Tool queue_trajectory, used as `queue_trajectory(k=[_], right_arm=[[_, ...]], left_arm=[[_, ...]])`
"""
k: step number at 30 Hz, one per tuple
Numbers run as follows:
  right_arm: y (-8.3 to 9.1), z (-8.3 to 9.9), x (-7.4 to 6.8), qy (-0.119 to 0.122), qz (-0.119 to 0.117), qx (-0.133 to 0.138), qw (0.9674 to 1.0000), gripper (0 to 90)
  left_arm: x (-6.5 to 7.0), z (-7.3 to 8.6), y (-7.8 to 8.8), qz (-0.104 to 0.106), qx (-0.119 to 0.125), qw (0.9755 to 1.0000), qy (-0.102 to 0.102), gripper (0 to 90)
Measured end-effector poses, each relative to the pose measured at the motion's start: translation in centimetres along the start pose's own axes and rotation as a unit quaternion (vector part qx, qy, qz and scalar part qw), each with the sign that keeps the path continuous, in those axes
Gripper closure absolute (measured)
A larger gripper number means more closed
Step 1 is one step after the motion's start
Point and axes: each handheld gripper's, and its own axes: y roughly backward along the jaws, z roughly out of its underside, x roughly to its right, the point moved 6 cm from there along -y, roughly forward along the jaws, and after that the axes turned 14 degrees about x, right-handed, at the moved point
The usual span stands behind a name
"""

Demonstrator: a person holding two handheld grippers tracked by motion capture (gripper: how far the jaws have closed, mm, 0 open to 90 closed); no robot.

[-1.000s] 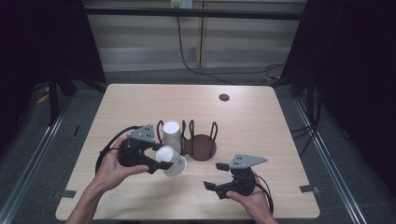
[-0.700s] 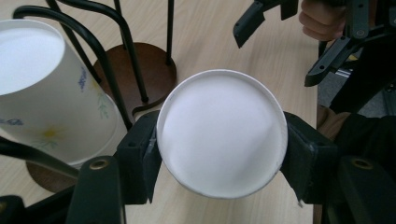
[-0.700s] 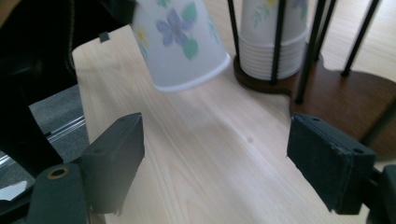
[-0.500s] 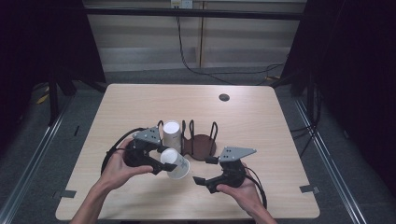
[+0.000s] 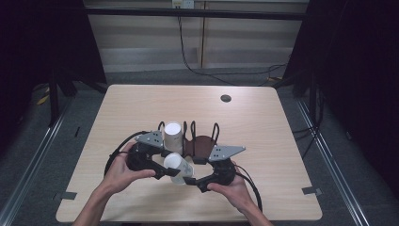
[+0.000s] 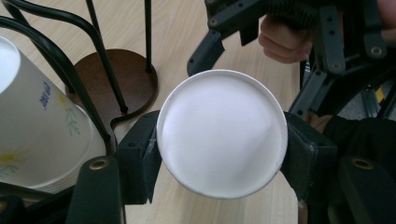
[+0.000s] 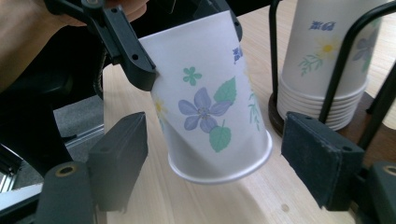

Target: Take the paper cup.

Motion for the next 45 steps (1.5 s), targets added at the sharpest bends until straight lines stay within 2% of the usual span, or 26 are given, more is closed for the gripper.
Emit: queue_trajectory(k=[2, 4, 9, 13, 16, 21, 22, 25, 28, 34, 38, 40, 45], right_arm=[[-0.1, 0.1, -0.1, 0.005, -0.002, -0.002, 1.0, 24.3], [-0.3, 0.3, -0.2, 0.009, -0.005, -0.005, 0.9999, 25.6], [-0.4, 0.2, -0.3, 0.022, -0.007, 0.013, 0.9997, 26.2], [-0.6, 0.2, -0.4, 0.03, -0.011, 0.021, 0.9993, 23.6], [-0.9, 0.3, -0.5, 0.027, -0.01, 0.023, 0.9993, 19.2], [-1.2, 0.3, -0.7, 0.036, -0.015, 0.026, 0.9989, 19.1], [-1.2, 0.3, -0.8, 0.037, -0.016, 0.026, 0.9988, 19.2], [-1.4, 0.5, -0.9, 0.042, -0.023, 0.017, 0.9987, 22.3], [-1.4, 0.6, -0.8, 0.047, -0.022, 0.012, 0.9986, 24.3], [-1.3, 0.6, -0.8, 0.058, -0.022, 0.009, 0.998, 27.2], [-1.3, 0.8, -0.7, 0.061, -0.019, -0.003, 0.998, 28.2], [-1.3, 0.8, -0.7, 0.063, -0.019, -0.008, 0.9978, 28.6], [-1.2, 0.8, -0.8, 0.062, -0.019, -0.016, 0.9978, 29.0]], left_arm=[[0.3, -0.1, 0.0, 0.007, 0.001, 1.0, 0.005, 36.9], [0.5, -0.3, 0.1, 0.006, 0.003, 1.0, 0.004, 36.9], [0.7, -0.7, 0.1, 0.012, 0.013, 0.9998, 0.007, 37.0], [0.9, -0.9, 0.0, 0.016, 0.012, 0.9998, 0.002, 37.0], [1.1, -1.2, -0.1, 0.021, 0.014, 0.9997, 0.0, 37.0], [1.5, -1.4, -0.2, 0.032, 0.015, 0.9994, -0.003, 37.0], [1.5, -1.5, -0.2, 0.035, 0.019, 0.9992, 0.002, 37.0], [1.5, -1.4, -0.3, 0.037, 0.02, 0.9991, 0.004, 36.9], [1.3, -1.1, -0.3, 0.041, 0.023, 0.9988, 0.016, 36.9], [1.0, -0.9, -0.2, 0.045, 0.028, 0.9983, 0.023, 36.8], [0.9, -0.7, -0.4, 0.045, 0.024, 0.9984, 0.026, 36.3], [0.9, -0.6, -0.4, 0.045, 0.02, 0.9986, 0.019, 35.8], [1.0, -0.6, -0.6, 0.039, 0.024, 0.9988, 0.018, 33.6]])
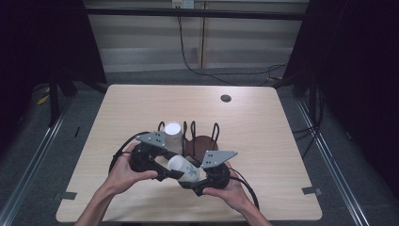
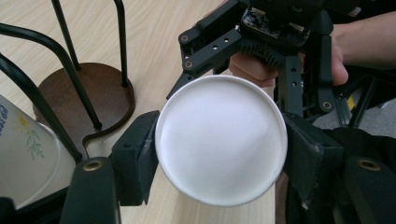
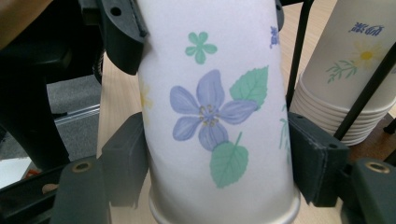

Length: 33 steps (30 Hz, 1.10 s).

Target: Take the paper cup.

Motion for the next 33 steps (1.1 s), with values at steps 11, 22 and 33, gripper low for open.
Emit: queue_trajectory(k=[11, 22, 33], right_arm=[[0.3, 0.1, 0.5, -0.004, 0.007, -0.029, 0.9996, 29.7], [0.6, -1.1, 1.8, -0.012, 0.013, -0.079, 0.9967, 29.9], [0.6, -0.6, 2.1, -0.011, 0.006, -0.117, 0.9931, 31.0]], left_arm=[[-0.4, 0.3, 1.2, -0.018, -0.01, 0.9998, -0.005, 21.4], [-0.8, 1.0, 1.9, -0.023, -0.017, 0.9995, -0.011, 20.0], [-0.9, 1.7, 1.7, -0.019, -0.027, 0.9993, -0.016, 19.5]])
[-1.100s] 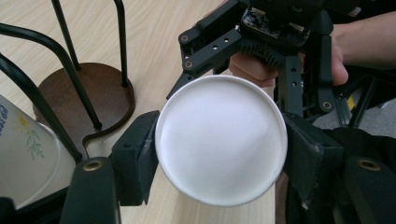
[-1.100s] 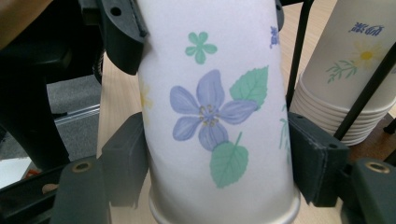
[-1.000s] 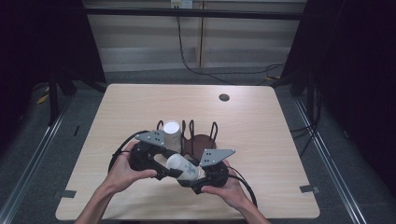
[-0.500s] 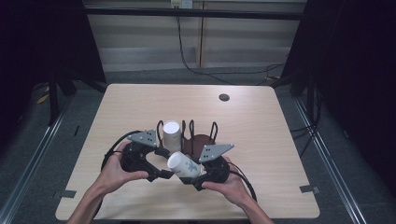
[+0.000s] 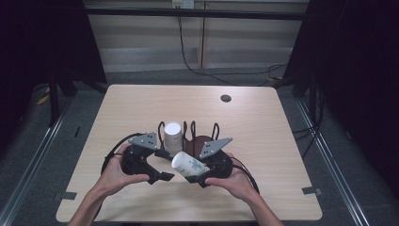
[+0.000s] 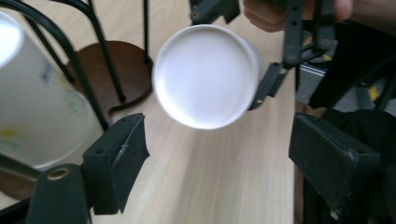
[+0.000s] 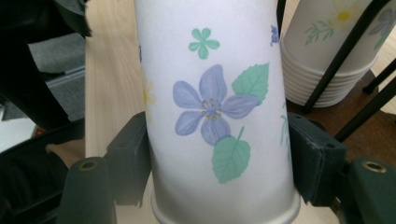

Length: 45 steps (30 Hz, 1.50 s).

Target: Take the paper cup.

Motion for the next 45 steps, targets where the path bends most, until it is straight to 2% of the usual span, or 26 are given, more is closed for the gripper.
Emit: queue_trajectory(k=[4, 10, 11, 15, 21, 23, 27, 31, 32, 36, 39, 45], right_arm=[[-0.1, 0.3, -0.2, 0.005, -0.004, -0.023, 0.9997, 31.0], [0.0, 0.4, -0.1, 0.009, -0.011, -0.04, 0.9991, 31.2], [0.0, 0.5, 0.0, 0.01, -0.011, -0.045, 0.9989, 31.3], [-0.1, 0.7, -0.1, 0.01, -0.015, -0.064, 0.9978, 31.3], [-0.3, 0.7, -0.2, 0.017, -0.025, -0.087, 0.9957, 31.3], [-0.5, 0.7, -0.4, 0.021, -0.027, -0.097, 0.9947, 31.3], [-0.7, 0.8, -0.5, 0.026, -0.032, -0.113, 0.9928, 31.3], [-0.6, 0.7, -0.4, 0.029, -0.042, -0.134, 0.9897, 31.2], [-0.6, 0.6, -0.4, 0.032, -0.038, -0.142, 0.9887, 31.2], [-0.4, 0.2, -0.3, 0.034, -0.034, -0.146, 0.9881, 31.3], [-0.4, 0.2, -0.4, 0.041, -0.039, -0.159, 0.9857, 31.3], [0.0, 0.0, -0.6, 0.046, -0.039, -0.179, 0.982, 31.3]], left_arm=[[0.1, 0.4, -0.5, 0.0, -0.012, 0.9999, -0.005, 20.8], [0.1, 0.9, -1.0, -0.005, -0.028, 0.9995, -0.015, 21.2], [0.1, 1.0, -1.2, -0.008, -0.029, 0.9995, -0.01, 21.0], [0.0, 1.4, -1.7, -0.014, -0.045, 0.9987, -0.02, 20.9], [0.0, 1.7, -1.8, -0.019, -0.063, 0.9976, -0.024, 22.1], [0.1, 1.8, -1.8, -0.017, -0.061, 0.9978, -0.019, 23.1], [0.4, 2.1, -2.0, -0.009, -0.075, 0.9968, -0.028, 22.2], [0.3, 2.2, -2.2, -0.012, -0.078, 0.9964, -0.03, 21.0], [0.3, 2.2, -2.2, -0.012, -0.081, 0.9961, -0.032, 20.9], [0.4, 2.4, -2.4, -0.01, -0.087, 0.9956, -0.033, 20.9], [0.5, 2.6, -2.5, -0.005, -0.092, 0.9951, -0.036, 24.5], [0.7, 2.8, -2.8, -0.006, -0.097, 0.9946, -0.035, 23.6]])
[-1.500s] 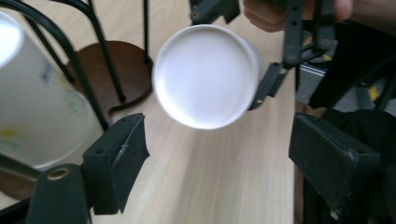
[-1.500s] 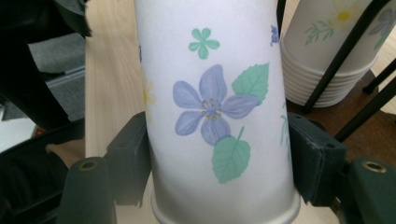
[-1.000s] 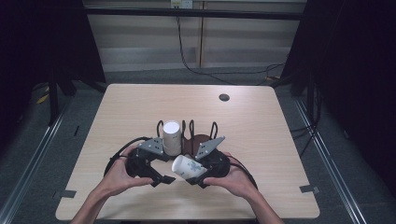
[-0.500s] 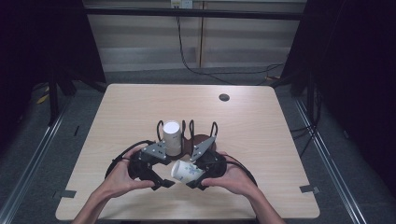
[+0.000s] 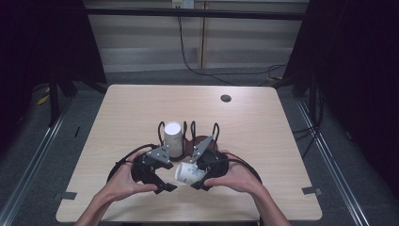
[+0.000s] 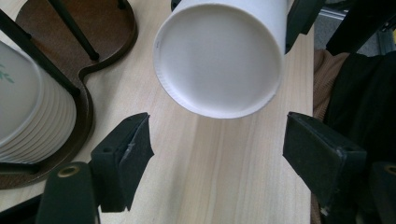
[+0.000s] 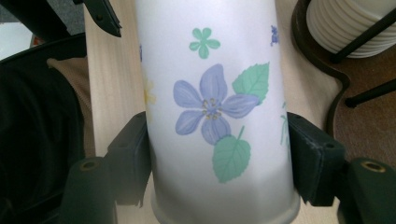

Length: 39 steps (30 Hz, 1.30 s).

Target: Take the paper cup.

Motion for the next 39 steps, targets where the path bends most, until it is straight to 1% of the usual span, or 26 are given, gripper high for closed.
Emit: queue_trajectory(k=[1, 2, 3, 4, 5, 6, 8, 9, 10, 11, 12, 14, 16, 17, 20, 23, 24, 27, 28, 30, 31, 32, 34, 37, 38, 39], right_arm=[[0.0, -0.1, 0.0, 0.008, -0.004, -0.002, 1.0, 31.3], [-0.1, -0.1, -0.1, 0.006, -0.003, -0.003, 1.0, 31.3], [-0.2, -0.1, -0.2, 0.006, -0.005, -0.011, 0.9999, 31.4], [-0.4, -0.1, -0.2, 0.011, -0.006, -0.016, 0.9998, 31.3], [-0.5, 0.0, -0.3, 0.01, -0.004, -0.023, 0.9997, 31.3], [-0.7, 0.0, -0.3, 0.012, -0.003, -0.028, 0.9995, 31.3], [-1.1, 0.1, -0.3, 0.016, -0.006, -0.039, 0.9991, 31.3], [-1.2, 0.2, -0.4, 0.015, -0.005, -0.042, 0.999, 31.3], [-1.4, 0.2, -0.3, 0.017, -0.005, -0.044, 0.9989, 31.4], [-1.5, 0.3, -0.4, 0.013, -0.006, -0.053, 0.9985, 31.3], [-1.6, 0.4, -0.5, 0.01, -0.005, -0.054, 0.9985, 31.3], [-1.9, 0.6, -0.6, 0.012, -0.009, -0.063, 0.9979, 31.3], [-2.1, 0.7, -0.7, 0.012, -0.011, -0.067, 0.9976, 31.3], [-2.1, 0.7, -0.7, 0.017, -0.014, -0.068, 0.9974, 31.4], [-2.2, 0.7, -0.9, 0.018, -0.019, -0.067, 0.9974, 31.5], [-2.2, 0.6, -0.8, 0.019, -0.02, -0.068, 0.9973, 31.5], [-2.2, 0.6, -0.8, 0.016, -0.021, -0.067, 0.9974, 31.5], [-2.2, 0.6, -0.9, 0.018, -0.026, -0.064, 0.9974, 31.4], [-2.2, 0.6, -1.0, 0.017, -0.026, -0.063, 0.9975, 31.5], [-2.3, 0.5, -1.0, 0.017, -0.03, -0.058, 0.9977, 31.6], [-2.3, 0.4, -1.0, 0.014, -0.028, -0.055, 0.998, 31.7], [-2.3, 0.3, -1.0, 0.017, -0.029, -0.049, 0.9982, 31.7], [-2.3, 0.3, -1.0, 0.019, -0.031, -0.047, 0.9982, 31.8], [-2.4, 0.3, -1.1, 0.017, -0.032, -0.047, 0.9982, 32.0], [-2.4, 0.3, -1.1, 0.019, -0.034, -0.048, 0.9981, 32.0], [-2.5, 0.2, -1.1, 0.018, -0.034, -0.046, 0.9982, 32.0]], left_arm=[[0.1, 0.0, -0.1, 0.001, -0.001, 1.0, 0.001, 23.2], [0.1, 0.1, -0.2, 0.0, -0.003, 1.0, 0.001, 23.2], [0.1, 0.1, -0.3, 0.0, -0.006, 1.0, 0.0, 23.6], [0.1, 0.1, -0.4, 0.0, -0.006, 1.0, -0.002, 25.6], [0.1, 0.2, -0.5, 0.001, -0.007, 1.0, 0.0, 27.5], [0.1, 0.2, -0.6, -0.002, -0.009, 1.0, 0.002, 26.9], [0.1, 0.3, -0.7, -0.005, -0.012, 0.9999, 0.003, 23.9], [0.1, 0.3, -0.8, -0.007, -0.012, 0.9999, 0.001, 24.0], [0.1, 0.3, -0.9, -0.006, -0.012, 0.9999, -0.001, 24.0], [0.1, 0.3, -0.9, -0.006, -0.012, 0.9999, -0.002, 24.0], [0.2, 0.3, -0.9, -0.004, -0.015, 0.9999, -0.005, 24.4], [0.4, 0.4, -1.2, 0.001, -0.018, 0.9998, -0.004, 26.1], [0.3, 0.4, -1.4, -0.003, -0.021, 0.9998, 0.0, 22.6], [0.3, 0.5, -1.7, -0.003, -0.022, 0.9997, 0.002, 21.5], [0.3, 0.5, -2.0, -0.008, -0.027, 0.9996, 0.004, 20.8], [0.4, 0.5, -2.1, 0.002, -0.029, 0.9996, 0.0, 21.1], [0.4, 0.5, -2.1, 0.002, -0.028, 0.9996, 0.0, 21.8], [0.5, 0.3, -2.0, 0.009, -0.019, 0.9998, 0.002, 26.1], [0.6, 0.3, -1.9, 0.017, -0.017, 0.9997, 0.002, 27.0], [0.7, 0.2, -1.8, 0.027, -0.016, 0.9995, -0.001, 32.4], [0.6, 0.1, -1.8, 0.021, -0.008, 0.9997, 0.003, 30.2], [0.6, 0.1, -1.7, 0.021, -0.007, 0.9997, 0.004, 29.0], [0.5, 0.0, -1.6, 0.023, -0.002, 0.9997, 0.006, 29.4], [0.5, 0.0, -1.7, 0.027, -0.006, 0.9996, 0.005, 30.5], [0.6, 0.1, -1.8, 0.034, -0.01, 0.9994, 0.004, 31.1], [0.6, 0.1, -1.8, 0.034, -0.009, 0.9994, 0.002, 33.2]])
